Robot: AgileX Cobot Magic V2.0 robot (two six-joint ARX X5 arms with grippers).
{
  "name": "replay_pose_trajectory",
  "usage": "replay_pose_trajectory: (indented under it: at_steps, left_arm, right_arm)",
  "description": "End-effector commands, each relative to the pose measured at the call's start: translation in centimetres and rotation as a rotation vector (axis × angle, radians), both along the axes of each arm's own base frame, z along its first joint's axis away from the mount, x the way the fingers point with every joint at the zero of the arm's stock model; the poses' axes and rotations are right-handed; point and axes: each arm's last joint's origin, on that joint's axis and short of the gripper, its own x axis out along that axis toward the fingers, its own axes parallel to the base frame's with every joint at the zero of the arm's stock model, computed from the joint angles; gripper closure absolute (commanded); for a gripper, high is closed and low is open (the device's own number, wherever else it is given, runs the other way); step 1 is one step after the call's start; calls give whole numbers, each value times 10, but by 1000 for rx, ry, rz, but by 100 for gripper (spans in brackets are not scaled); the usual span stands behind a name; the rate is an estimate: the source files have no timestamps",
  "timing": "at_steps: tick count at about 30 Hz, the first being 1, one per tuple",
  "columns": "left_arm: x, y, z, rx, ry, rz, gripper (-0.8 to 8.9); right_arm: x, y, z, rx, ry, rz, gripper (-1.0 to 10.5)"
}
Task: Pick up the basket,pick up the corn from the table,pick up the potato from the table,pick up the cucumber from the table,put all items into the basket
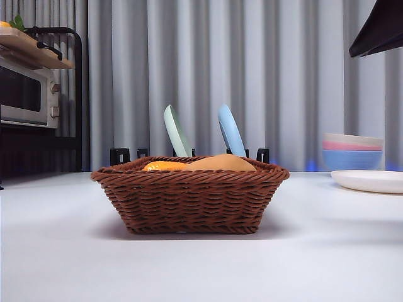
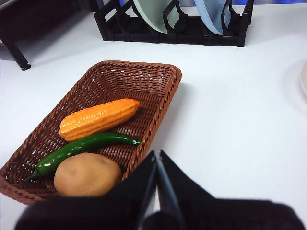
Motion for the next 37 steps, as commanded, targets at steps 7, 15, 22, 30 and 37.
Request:
replay_pose_trajectory:
  at_steps: [7, 15, 22, 30, 37]
  left_arm:
    - [1, 0, -5, -10, 10, 0, 814]
    - [1, 0, -5, -10, 10, 0, 814]
    - [1, 0, -5, -10, 10, 0, 814]
    - [1, 0, -5, -10, 10, 0, 814]
    - [1, 0, -5, -10, 9, 0, 814]
  right_arm:
    - [-5, -11, 0, -125, -103, 15, 945]
    - [-20, -51, -38, -43, -251, -150, 945]
    - [-34, -70, -83, -20, -327, -257, 945]
    - [-34, -72, -111, -13, -307, -287, 945]
    - [-34, -72, -120, 2, -224, -293, 945]
